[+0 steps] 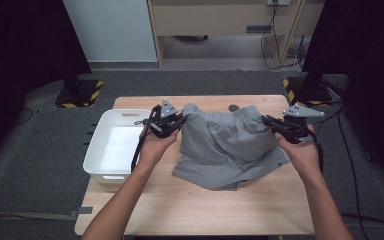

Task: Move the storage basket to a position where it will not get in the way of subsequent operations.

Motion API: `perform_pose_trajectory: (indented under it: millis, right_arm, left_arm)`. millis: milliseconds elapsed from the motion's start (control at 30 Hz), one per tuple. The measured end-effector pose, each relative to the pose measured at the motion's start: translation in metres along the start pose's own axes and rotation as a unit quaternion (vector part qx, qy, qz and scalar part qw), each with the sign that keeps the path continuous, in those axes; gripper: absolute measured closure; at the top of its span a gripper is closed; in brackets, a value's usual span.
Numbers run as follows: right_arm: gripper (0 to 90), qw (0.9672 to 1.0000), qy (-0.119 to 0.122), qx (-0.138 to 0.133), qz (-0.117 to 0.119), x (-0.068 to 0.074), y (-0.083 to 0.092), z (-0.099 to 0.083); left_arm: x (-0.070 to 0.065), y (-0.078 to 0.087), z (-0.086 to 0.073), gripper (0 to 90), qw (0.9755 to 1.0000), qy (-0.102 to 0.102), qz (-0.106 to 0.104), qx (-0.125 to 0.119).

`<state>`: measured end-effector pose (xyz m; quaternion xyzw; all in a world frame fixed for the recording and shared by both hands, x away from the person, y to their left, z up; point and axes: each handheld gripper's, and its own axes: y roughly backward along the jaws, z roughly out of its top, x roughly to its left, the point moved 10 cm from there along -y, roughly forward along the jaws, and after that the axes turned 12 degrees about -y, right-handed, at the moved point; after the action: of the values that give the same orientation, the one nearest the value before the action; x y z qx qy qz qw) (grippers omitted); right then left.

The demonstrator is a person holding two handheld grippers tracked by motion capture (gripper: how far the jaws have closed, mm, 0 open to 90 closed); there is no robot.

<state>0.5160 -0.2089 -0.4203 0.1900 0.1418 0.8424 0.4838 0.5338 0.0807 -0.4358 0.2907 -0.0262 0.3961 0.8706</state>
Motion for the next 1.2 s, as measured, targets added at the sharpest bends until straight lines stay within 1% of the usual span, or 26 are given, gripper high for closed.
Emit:
perform_pose_trajectory:
  millis: [200, 300, 433, 700, 867, 967, 1067, 1200]
  right_arm:
    - [86.7, 1.0000, -0.004, 0.003, -0.002, -0.002, -0.001, 0.000]
    - [86.7, 1.0000, -0.001, 0.003, -0.001, -0.002, 0.000, 0.002]
    - [86.7, 1.0000, 0.004, -0.001, -0.001, 0.000, 0.004, 0.007]
    - [86.7, 0.9998, 0.015, -0.010, 0.001, 0.007, 0.015, 0.018]
    - [86.7, 0.9997, 0.020, -0.015, 0.001, 0.010, 0.019, 0.025]
    - [86.8, 0.9996, 0.022, -0.018, 0.000, 0.010, 0.022, 0.028]
    - [86.8, 0.9996, 0.020, -0.020, -0.002, 0.007, 0.024, 0.030]
    - [86.8, 0.9998, 0.018, -0.010, -0.006, 0.003, 0.017, 0.027]
  left_arm:
    - [0.001, 0.003, 0.001, 81.8, 1.0000, -0.003, -0.003, 0.003]
    - [0.003, 0.005, 0.001, 81.8, 1.0000, -0.003, -0.004, 0.002]
    - [0.007, 0.012, 0.003, 81.8, 1.0000, 0.001, -0.002, -0.005]
    - [0.019, 0.027, 0.009, 81.8, 0.9999, 0.002, 0.005, -0.013]
    - [0.024, 0.037, 0.017, 81.8, 0.9997, -0.002, 0.011, -0.022]
    - [0.027, 0.041, 0.019, 81.8, 0.9996, -0.002, 0.013, -0.024]
    - [0.029, 0.039, 0.017, 81.8, 0.9997, -0.001, 0.013, -0.019]
    - [0.028, 0.031, 0.014, 81.8, 0.9999, -0.002, 0.011, -0.006]
